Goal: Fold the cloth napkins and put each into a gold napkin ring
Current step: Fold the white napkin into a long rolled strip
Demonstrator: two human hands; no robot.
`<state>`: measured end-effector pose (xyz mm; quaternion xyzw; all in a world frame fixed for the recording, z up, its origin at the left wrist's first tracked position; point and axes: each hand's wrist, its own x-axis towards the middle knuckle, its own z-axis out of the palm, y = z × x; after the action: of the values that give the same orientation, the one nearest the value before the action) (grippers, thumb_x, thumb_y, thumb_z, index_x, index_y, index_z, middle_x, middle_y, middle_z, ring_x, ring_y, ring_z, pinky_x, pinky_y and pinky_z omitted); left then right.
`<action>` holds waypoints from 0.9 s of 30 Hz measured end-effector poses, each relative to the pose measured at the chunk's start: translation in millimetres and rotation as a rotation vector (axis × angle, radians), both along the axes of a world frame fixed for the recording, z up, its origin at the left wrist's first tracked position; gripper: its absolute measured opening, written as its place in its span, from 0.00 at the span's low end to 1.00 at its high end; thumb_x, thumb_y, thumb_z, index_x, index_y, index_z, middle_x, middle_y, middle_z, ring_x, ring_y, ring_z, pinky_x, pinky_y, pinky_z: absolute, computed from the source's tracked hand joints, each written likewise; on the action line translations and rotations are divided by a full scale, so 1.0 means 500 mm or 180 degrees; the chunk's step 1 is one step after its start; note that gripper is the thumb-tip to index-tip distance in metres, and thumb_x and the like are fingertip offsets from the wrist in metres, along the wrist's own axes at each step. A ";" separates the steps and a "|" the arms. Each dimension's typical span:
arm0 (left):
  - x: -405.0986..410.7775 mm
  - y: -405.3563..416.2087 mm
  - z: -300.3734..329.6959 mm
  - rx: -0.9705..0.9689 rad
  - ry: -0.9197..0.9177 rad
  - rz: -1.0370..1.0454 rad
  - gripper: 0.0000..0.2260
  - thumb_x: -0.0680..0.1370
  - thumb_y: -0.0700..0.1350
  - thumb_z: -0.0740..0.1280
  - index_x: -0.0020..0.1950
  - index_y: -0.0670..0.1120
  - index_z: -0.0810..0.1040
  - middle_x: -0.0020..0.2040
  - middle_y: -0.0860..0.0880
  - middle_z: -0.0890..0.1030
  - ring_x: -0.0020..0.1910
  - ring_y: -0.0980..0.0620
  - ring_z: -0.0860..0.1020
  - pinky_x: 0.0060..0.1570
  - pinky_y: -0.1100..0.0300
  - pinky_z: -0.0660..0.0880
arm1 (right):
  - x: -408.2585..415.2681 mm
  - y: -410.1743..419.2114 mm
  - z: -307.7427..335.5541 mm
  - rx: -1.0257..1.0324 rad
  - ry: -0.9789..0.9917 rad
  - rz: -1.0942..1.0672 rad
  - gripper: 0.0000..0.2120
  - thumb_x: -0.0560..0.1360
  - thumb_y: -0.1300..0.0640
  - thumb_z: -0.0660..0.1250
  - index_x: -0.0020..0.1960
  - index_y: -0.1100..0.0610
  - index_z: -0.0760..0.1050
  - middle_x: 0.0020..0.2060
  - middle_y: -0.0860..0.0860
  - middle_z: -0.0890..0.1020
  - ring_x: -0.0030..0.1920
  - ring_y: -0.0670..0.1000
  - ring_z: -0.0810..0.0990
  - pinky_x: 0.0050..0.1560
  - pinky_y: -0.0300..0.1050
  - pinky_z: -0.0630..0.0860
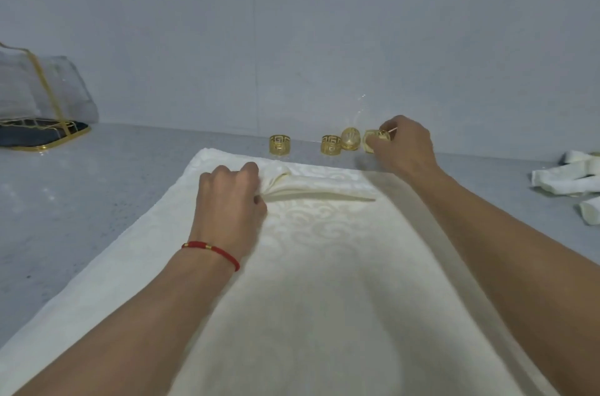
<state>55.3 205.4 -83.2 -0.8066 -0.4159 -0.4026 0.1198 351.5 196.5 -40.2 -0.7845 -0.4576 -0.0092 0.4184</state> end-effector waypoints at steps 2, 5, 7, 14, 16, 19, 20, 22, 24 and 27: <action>0.003 -0.004 0.006 -0.0066 -0.0026 0.0040 0.18 0.55 0.30 0.76 0.31 0.42 0.68 0.23 0.44 0.67 0.25 0.44 0.63 0.30 0.56 0.63 | -0.010 -0.080 0.013 0.0352 0.0754 0.0200 0.14 0.72 0.48 0.71 0.53 0.54 0.81 0.49 0.52 0.85 0.48 0.55 0.85 0.55 0.55 0.82; 0.012 -0.018 0.022 -0.0047 -0.0053 0.0005 0.17 0.55 0.29 0.75 0.31 0.41 0.69 0.23 0.43 0.69 0.25 0.43 0.66 0.31 0.53 0.69 | -0.021 -0.196 0.017 0.0455 0.1589 0.0380 0.08 0.76 0.52 0.71 0.51 0.56 0.83 0.48 0.55 0.86 0.42 0.56 0.87 0.53 0.59 0.84; 0.013 -0.031 0.033 0.0041 -0.0109 -0.0079 0.17 0.55 0.29 0.75 0.31 0.41 0.68 0.22 0.45 0.67 0.26 0.46 0.62 0.31 0.54 0.67 | -0.032 -0.260 0.010 0.0414 0.1956 0.0475 0.08 0.78 0.57 0.70 0.53 0.59 0.83 0.51 0.60 0.86 0.42 0.57 0.87 0.56 0.58 0.83; 0.018 -0.054 0.038 0.0110 -0.0203 -0.0160 0.18 0.55 0.30 0.76 0.31 0.41 0.68 0.22 0.45 0.68 0.27 0.47 0.61 0.33 0.57 0.62 | -0.077 -0.328 -0.078 0.0858 0.2775 0.0366 0.08 0.77 0.57 0.71 0.54 0.56 0.84 0.47 0.56 0.88 0.42 0.53 0.86 0.66 0.59 0.78; 0.021 -0.057 0.038 0.0059 -0.0133 -0.0205 0.18 0.55 0.30 0.76 0.31 0.41 0.68 0.23 0.45 0.68 0.25 0.45 0.65 0.33 0.57 0.64 | -0.079 -0.324 -0.081 0.0972 0.2975 0.0444 0.08 0.77 0.58 0.72 0.55 0.57 0.84 0.49 0.54 0.88 0.48 0.54 0.88 0.67 0.57 0.77; 0.028 -0.058 0.034 -0.0040 0.0002 -0.0284 0.17 0.55 0.31 0.76 0.32 0.41 0.69 0.23 0.45 0.69 0.25 0.43 0.68 0.34 0.58 0.61 | -0.079 -0.319 -0.082 0.0977 0.3064 0.0554 0.09 0.78 0.60 0.71 0.58 0.59 0.83 0.51 0.54 0.88 0.51 0.55 0.87 0.67 0.56 0.77; 0.029 -0.057 0.031 -0.0086 0.0006 -0.0333 0.16 0.56 0.32 0.76 0.32 0.41 0.70 0.23 0.46 0.70 0.26 0.43 0.69 0.35 0.58 0.61 | -0.079 -0.319 -0.082 0.0972 0.3081 0.0582 0.10 0.78 0.60 0.71 0.58 0.59 0.83 0.52 0.55 0.87 0.51 0.55 0.87 0.67 0.56 0.78; 0.031 -0.051 0.025 -0.0212 -0.0078 -0.0491 0.13 0.60 0.33 0.76 0.34 0.41 0.72 0.26 0.45 0.73 0.28 0.42 0.71 0.35 0.58 0.61 | -0.084 -0.321 -0.079 0.0931 0.3109 0.0680 0.09 0.79 0.62 0.70 0.58 0.60 0.83 0.53 0.57 0.87 0.52 0.57 0.87 0.66 0.56 0.78; 0.033 -0.050 0.021 -0.0384 -0.0178 -0.0660 0.11 0.63 0.35 0.74 0.36 0.43 0.74 0.31 0.45 0.75 0.32 0.40 0.73 0.35 0.57 0.66 | -0.089 -0.329 -0.074 0.0887 0.3151 0.0908 0.09 0.79 0.64 0.69 0.57 0.63 0.83 0.53 0.58 0.87 0.54 0.58 0.86 0.64 0.57 0.79; 0.029 -0.056 0.020 -0.0512 -0.0087 -0.0920 0.09 0.64 0.36 0.74 0.38 0.44 0.75 0.33 0.47 0.76 0.34 0.42 0.74 0.36 0.52 0.73 | -0.093 -0.346 -0.064 0.0697 0.3049 0.1362 0.09 0.78 0.65 0.71 0.57 0.64 0.83 0.56 0.58 0.86 0.58 0.59 0.85 0.63 0.57 0.80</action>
<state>69.8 177.5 -73.3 -0.8595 -0.3280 -0.3919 -0.0100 304.9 23.3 -71.9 -0.5418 -0.3615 0.3877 0.6523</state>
